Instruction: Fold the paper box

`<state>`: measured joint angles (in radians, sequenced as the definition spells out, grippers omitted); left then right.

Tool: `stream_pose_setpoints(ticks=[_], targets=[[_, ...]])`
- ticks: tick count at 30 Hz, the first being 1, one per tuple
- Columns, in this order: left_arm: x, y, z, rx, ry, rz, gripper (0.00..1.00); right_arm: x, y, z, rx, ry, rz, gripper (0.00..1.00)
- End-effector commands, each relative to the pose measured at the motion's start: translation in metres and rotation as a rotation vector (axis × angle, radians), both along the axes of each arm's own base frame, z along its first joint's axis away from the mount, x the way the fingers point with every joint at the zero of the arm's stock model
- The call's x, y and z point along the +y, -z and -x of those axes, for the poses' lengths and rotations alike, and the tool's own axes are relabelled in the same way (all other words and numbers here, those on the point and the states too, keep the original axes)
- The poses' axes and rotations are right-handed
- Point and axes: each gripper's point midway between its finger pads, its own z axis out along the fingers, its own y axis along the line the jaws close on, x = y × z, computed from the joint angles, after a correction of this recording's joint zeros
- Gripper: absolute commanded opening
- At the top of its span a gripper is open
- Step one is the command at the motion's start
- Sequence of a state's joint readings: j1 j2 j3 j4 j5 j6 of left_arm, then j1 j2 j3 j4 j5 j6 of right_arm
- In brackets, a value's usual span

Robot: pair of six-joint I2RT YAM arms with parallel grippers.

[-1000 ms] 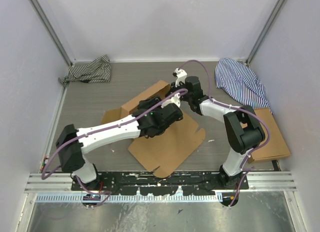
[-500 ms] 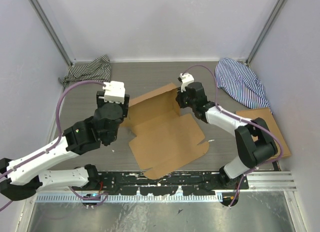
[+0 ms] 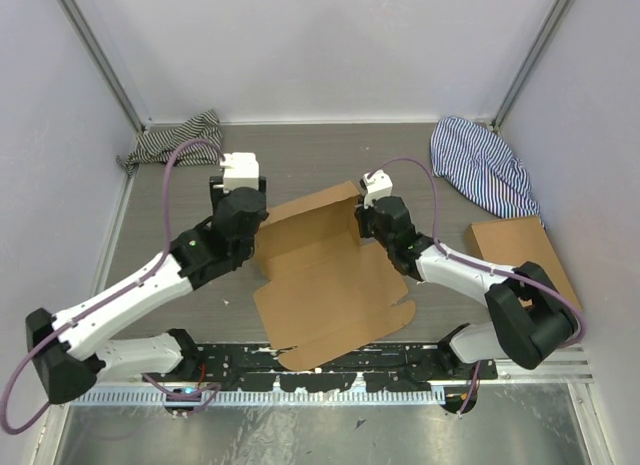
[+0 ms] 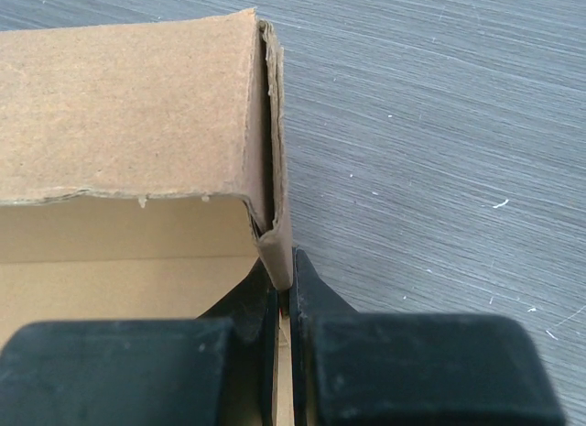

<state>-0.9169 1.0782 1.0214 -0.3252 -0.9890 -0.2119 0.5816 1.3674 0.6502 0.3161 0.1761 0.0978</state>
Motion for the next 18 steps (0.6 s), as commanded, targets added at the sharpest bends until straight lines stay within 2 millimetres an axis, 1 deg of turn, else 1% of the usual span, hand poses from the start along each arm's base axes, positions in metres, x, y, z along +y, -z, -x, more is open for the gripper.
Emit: stream_pose_setpoints(ticks=[1, 2, 3, 4, 6, 10, 12, 14, 16, 18], targets=[[-0.041, 0.008, -0.025, 0.022, 0.086, 0.074, 0.6, -0.008, 0.001, -0.002, -0.013, 0.056, -0.009, 0.01], [-0.048, 0.014, -0.029, 0.049, 0.098, 0.064, 0.59, -0.007, 0.002, -0.002, -0.008, 0.054, -0.011, 0.01], [-0.059, 0.03, -0.035, 0.092, 0.107, 0.035, 0.58, -0.006, 0.003, -0.002, -0.004, 0.055, -0.012, 0.01], [-0.067, 0.038, -0.038, 0.115, 0.118, 0.025, 0.57, -0.006, 0.004, -0.001, 0.0, 0.056, -0.015, 0.01], [-0.074, 0.051, -0.043, 0.147, 0.117, 0.007, 0.56, 0.002, 0.002, 0.001, 0.008, 0.021, -0.031, 0.02], [-0.083, 0.073, -0.05, 0.187, 0.115, -0.036, 0.53, 0.006, 0.0, 0.001, 0.017, 0.001, -0.029, 0.06], [-0.085, 0.083, -0.052, 0.208, 0.114, -0.059, 0.52, 0.009, -0.001, 0.002, 0.022, -0.015, -0.028, 0.11], [-0.087, 0.091, -0.052, 0.226, 0.116, -0.071, 0.5, 0.01, -0.001, 0.002, 0.028, -0.02, -0.025, 0.19], [-0.087, 0.098, -0.052, 0.239, 0.114, -0.077, 0.49, 0.011, 0.001, 0.001, 0.033, -0.024, -0.022, 0.27], [-0.088, 0.101, -0.051, 0.246, 0.117, -0.081, 0.48, 0.012, 0.005, 0.0, 0.041, -0.024, -0.018, 0.33]])
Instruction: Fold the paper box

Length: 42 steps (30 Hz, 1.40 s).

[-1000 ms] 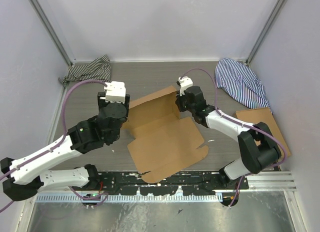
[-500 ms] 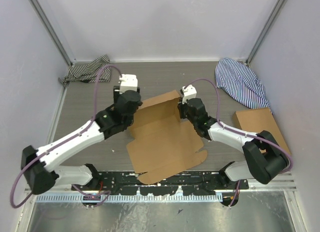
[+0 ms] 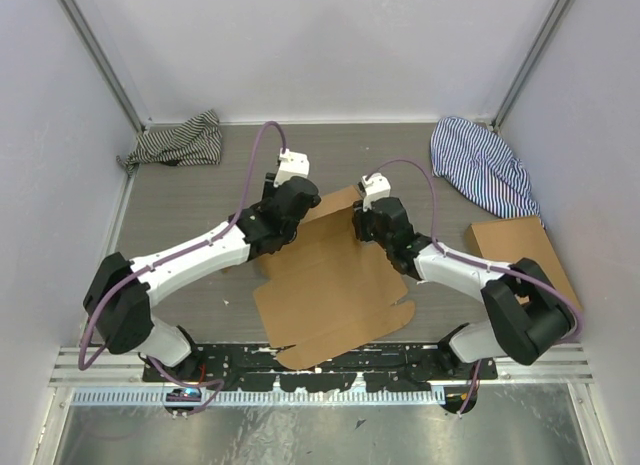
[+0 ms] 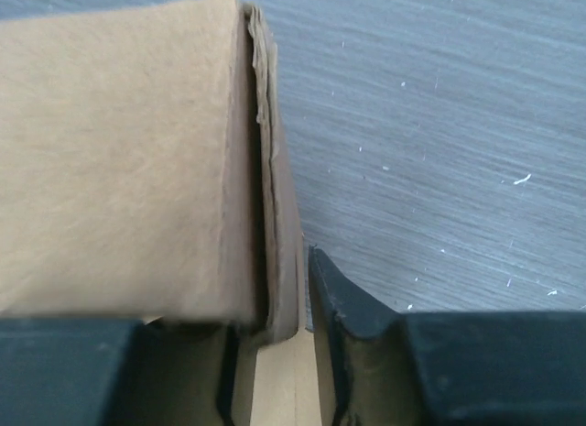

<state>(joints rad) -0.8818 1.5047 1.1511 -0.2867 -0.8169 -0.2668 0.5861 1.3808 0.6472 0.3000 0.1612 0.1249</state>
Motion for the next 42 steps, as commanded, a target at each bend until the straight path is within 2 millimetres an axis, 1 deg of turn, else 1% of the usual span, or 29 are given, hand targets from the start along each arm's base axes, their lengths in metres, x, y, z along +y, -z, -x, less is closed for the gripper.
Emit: stream_pose_setpoints(ticks=[1, 3, 4, 5, 7, 8, 10, 12, 13, 14, 17, 21, 22, 23, 24, 25, 27, 30, 33, 36, 39, 41, 42], targets=[[-0.008, 0.01, 0.0, 0.028, 0.014, 0.012, 0.47, 0.009, -0.003, -0.005, 0.006, -0.018, -0.005, 0.36], [-0.006, 0.009, 0.001, 0.028, 0.011, 0.007, 0.46, 0.011, 0.001, -0.006, 0.014, -0.019, -0.009, 0.43], [-0.006, 0.008, 0.001, 0.026, 0.01, 0.009, 0.46, 0.011, 0.003, -0.007, 0.016, -0.017, -0.014, 0.45], [-0.005, 0.007, 0.002, 0.025, 0.01, 0.009, 0.46, 0.012, 0.005, -0.008, 0.017, -0.014, -0.019, 0.46], [-0.004, 0.005, 0.002, 0.022, 0.01, 0.012, 0.46, 0.013, 0.008, -0.01, 0.016, -0.004, -0.03, 0.44], [-0.004, 0.004, 0.003, 0.021, 0.011, 0.014, 0.46, 0.013, 0.009, -0.011, 0.016, 0.002, -0.033, 0.41], [-0.002, 0.004, 0.004, 0.021, 0.011, 0.014, 0.46, 0.014, 0.01, -0.013, 0.015, 0.013, -0.041, 0.31], [-0.001, 0.003, 0.005, 0.02, 0.009, 0.016, 0.46, 0.012, 0.007, -0.016, 0.006, 0.036, -0.054, 0.17], [0.0, 0.003, 0.005, 0.021, 0.008, 0.015, 0.45, 0.009, 0.005, -0.017, 0.0, 0.06, -0.057, 0.08], [0.001, 0.003, 0.006, 0.02, 0.006, 0.016, 0.45, 0.005, 0.005, -0.019, -0.008, 0.087, -0.058, 0.02], [0.003, 0.001, 0.008, 0.019, 0.003, 0.023, 0.45, -0.006, 0.003, -0.022, -0.024, 0.164, -0.066, 0.01], [0.005, -0.004, 0.009, 0.011, 0.001, 0.031, 0.45, -0.009, 0.005, -0.021, -0.021, 0.18, -0.074, 0.01], [0.006, -0.005, 0.01, 0.009, 0.0, 0.03, 0.45, -0.008, 0.007, -0.021, -0.017, 0.176, -0.072, 0.01], [0.008, -0.007, 0.01, 0.007, -0.003, 0.027, 0.46, -0.007, 0.007, -0.02, -0.015, 0.171, -0.074, 0.06], [0.009, -0.008, 0.011, 0.005, -0.004, 0.025, 0.47, -0.006, 0.007, -0.019, -0.011, 0.161, -0.076, 0.18], [0.01, -0.01, 0.011, 0.002, -0.008, 0.022, 0.48, -0.006, 0.007, -0.018, -0.011, 0.161, -0.08, 0.24], [0.013, -0.014, 0.012, -0.006, -0.011, 0.02, 0.51, -0.007, 0.005, -0.016, -0.015, 0.159, -0.085, 0.32], [0.019, -0.023, 0.012, -0.028, -0.033, 0.017, 0.55, -0.008, -0.004, -0.014, -0.033, 0.154, -0.102, 0.41], [0.025, -0.036, 0.012, -0.062, -0.05, 0.023, 0.59, -0.009, -0.012, -0.011, -0.048, 0.148, -0.109, 0.47], [0.035, -0.049, 0.011, -0.093, -0.077, 0.024, 0.6, -0.009, -0.021, -0.011, -0.066, 0.141, -0.111, 0.49], [0.054, -0.057, 0.006, -0.111, -0.126, 0.054, 0.61, -0.005, -0.025, -0.015, -0.076, 0.126, -0.104, 0.49], [0.073, -0.056, 0.001, -0.098, -0.166, 0.112, 0.62, -0.001, -0.026, -0.019, -0.074, 0.116, -0.102, 0.49], [0.081, -0.052, -0.001, -0.08, -0.179, 0.145, 0.62, 0.001, -0.027, -0.021, -0.07, 0.113, -0.099, 0.48]])
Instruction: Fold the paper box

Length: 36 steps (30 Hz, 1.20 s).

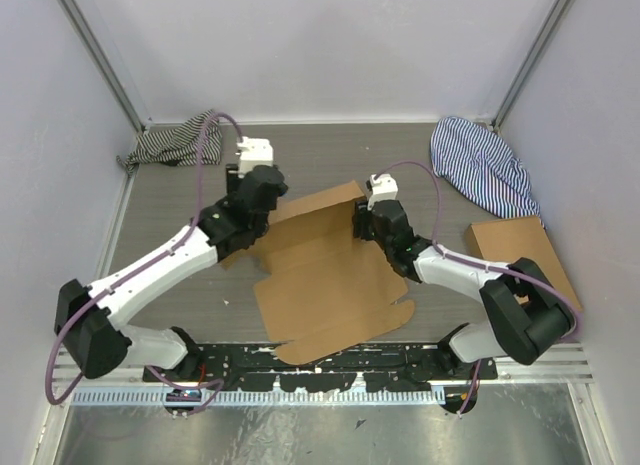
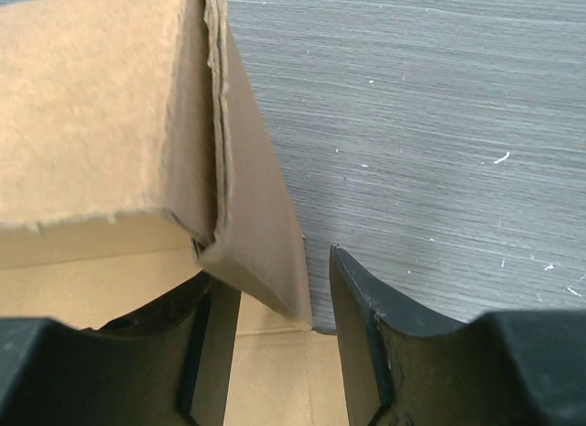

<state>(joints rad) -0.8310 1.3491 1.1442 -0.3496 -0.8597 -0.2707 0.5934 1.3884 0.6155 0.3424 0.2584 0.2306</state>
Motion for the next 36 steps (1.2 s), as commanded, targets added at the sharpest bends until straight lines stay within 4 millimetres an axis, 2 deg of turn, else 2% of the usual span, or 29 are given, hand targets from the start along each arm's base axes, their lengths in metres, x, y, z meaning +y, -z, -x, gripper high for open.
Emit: stream_pose_setpoints(ticks=[1, 2, 4, 6, 8, 12, 15, 18, 20, 24, 28, 30, 33, 35, 36], targets=[[0.048, -0.006, -0.007, -0.005, -0.105, 0.144, 0.62, 0.013, -0.03, -0.021, -0.073, -0.009, -0.029, 0.46], [0.058, -0.005, -0.008, -0.001, -0.12, 0.181, 0.62, 0.014, -0.029, -0.023, -0.063, -0.006, -0.024, 0.43], [0.069, 0.001, -0.007, 0.006, -0.128, 0.23, 0.62, 0.012, -0.025, -0.029, -0.044, 0.024, -0.012, 0.29], [0.076, 0.008, -0.005, 0.017, -0.132, 0.264, 0.63, 0.004, -0.021, -0.034, -0.029, 0.086, 0.001, 0.08], [0.08, 0.017, -0.004, 0.032, -0.138, 0.294, 0.63, -0.002, -0.017, -0.037, -0.01, 0.127, 0.008, 0.01], [0.095, 0.035, -0.006, 0.025, -0.172, 0.321, 0.64, -0.016, -0.017, -0.036, 0.012, 0.15, -0.009, 0.01], [0.119, 0.043, -0.012, -0.013, -0.215, 0.379, 0.64, -0.031, -0.02, -0.034, 0.025, 0.15, -0.034, 0.01], [0.134, 0.043, -0.017, -0.092, -0.226, 0.506, 0.64, -0.039, -0.024, -0.031, 0.027, 0.122, -0.029, 0.01], [0.139, 0.042, -0.018, -0.139, -0.218, 0.574, 0.65, -0.036, -0.026, -0.026, 0.032, 0.072, -0.021, 0.01], [0.142, 0.036, -0.026, -0.184, -0.209, 0.61, 0.68, -0.037, -0.027, -0.019, 0.048, 0.027, 0.004, 0.01], [0.141, 0.04, -0.047, -0.139, -0.191, 0.562, 0.7, -0.036, -0.027, -0.012, 0.062, -0.018, 0.005, 0.01], [0.151, 0.043, -0.062, -0.128, -0.214, 0.543, 0.7, -0.038, -0.025, -0.008, 0.069, -0.026, 0.005, 0.01], [0.167, 0.051, -0.08, -0.126, -0.236, 0.607, 0.7, -0.041, -0.023, -0.005, 0.078, -0.027, 0.008, 0.01], [0.164, 0.062, -0.092, -0.112, -0.198, 0.692, 0.69, -0.042, -0.024, -0.004, 0.079, -0.029, 0.002, 0.01], [0.154, 0.066, -0.097, -0.091, -0.146, 0.737, 0.67, -0.043, -0.025, -0.004, 0.078, -0.029, -0.002, 0.01]])
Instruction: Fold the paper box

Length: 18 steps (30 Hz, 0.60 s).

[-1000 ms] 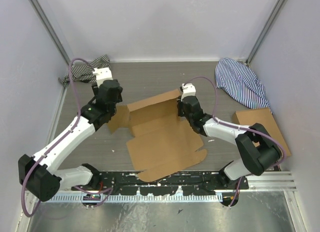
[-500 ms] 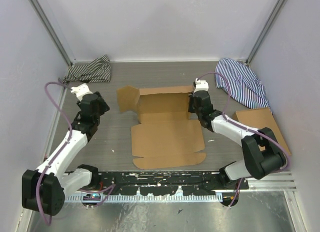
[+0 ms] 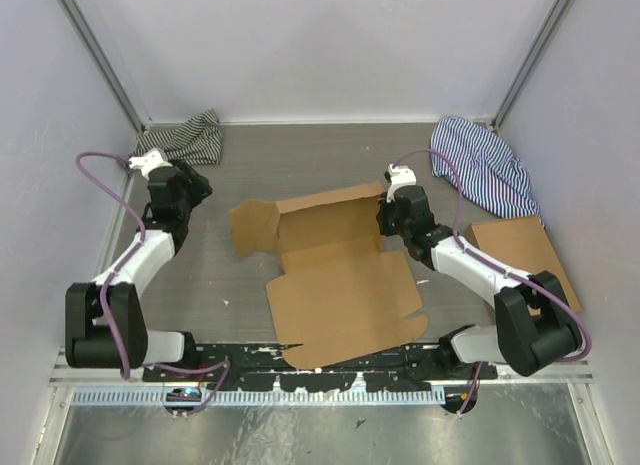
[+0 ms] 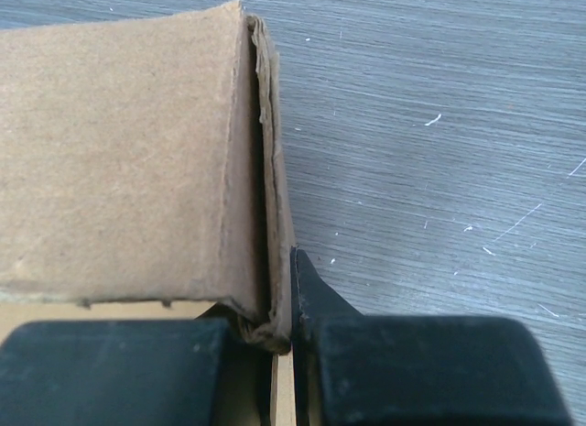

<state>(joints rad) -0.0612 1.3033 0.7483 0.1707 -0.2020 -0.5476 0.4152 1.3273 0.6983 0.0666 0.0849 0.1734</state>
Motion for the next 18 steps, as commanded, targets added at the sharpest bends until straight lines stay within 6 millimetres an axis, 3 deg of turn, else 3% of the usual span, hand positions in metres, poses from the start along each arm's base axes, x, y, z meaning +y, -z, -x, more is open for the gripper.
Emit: stream_pose_setpoints(ticks=[1, 5, 10, 14, 18], targets=[[-0.027, -0.01, -0.027, -0.088, 0.16, 0.164, 0.65, 0.003, -0.024, -0.003, -0.06, -0.025, -0.047, 0.01], [-0.065, 0.015, -0.02, -0.053, 0.34, 0.266, 0.6, 0.002, -0.027, -0.007, -0.058, -0.018, -0.063, 0.01], [-0.087, 0.042, 0.006, -0.01, 0.441, 0.247, 0.6, 0.005, -0.03, -0.01, -0.056, -0.027, -0.082, 0.01], [-0.099, 0.047, 0.025, -0.009, 0.495, 0.242, 0.6, 0.006, -0.028, -0.012, -0.044, -0.025, -0.086, 0.01], [-0.116, 0.039, 0.045, -0.03, 0.572, 0.236, 0.6, 0.007, -0.026, -0.014, -0.038, -0.025, -0.089, 0.01]])
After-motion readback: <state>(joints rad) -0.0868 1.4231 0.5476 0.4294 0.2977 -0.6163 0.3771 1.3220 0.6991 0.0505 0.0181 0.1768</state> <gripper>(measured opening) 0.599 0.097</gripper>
